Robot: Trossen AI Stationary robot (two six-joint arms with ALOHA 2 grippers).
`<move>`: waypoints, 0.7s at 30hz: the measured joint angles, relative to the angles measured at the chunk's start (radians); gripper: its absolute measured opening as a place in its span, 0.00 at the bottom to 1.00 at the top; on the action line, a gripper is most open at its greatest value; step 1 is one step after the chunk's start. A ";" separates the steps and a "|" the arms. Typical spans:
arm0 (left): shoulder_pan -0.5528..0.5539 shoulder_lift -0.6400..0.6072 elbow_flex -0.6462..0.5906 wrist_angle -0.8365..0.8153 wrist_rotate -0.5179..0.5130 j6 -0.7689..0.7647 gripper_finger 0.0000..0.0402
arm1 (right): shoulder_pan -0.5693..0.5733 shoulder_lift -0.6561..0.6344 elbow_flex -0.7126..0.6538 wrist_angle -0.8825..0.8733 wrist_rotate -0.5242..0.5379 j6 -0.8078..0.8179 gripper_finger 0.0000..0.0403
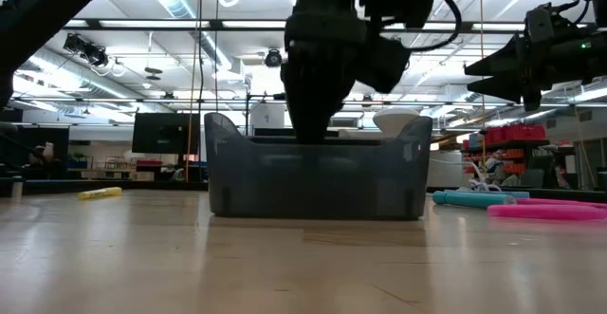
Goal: Pick & Place Markers
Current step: Put the green pen into the black bin
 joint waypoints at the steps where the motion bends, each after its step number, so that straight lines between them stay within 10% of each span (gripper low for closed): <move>1: 0.000 -0.001 -0.017 0.021 0.000 0.003 0.12 | 0.000 0.000 0.000 0.000 0.000 0.000 0.57; 21: -0.003 -0.002 -0.083 0.089 0.071 0.029 0.21 | 0.000 0.000 0.000 0.001 0.000 0.000 0.57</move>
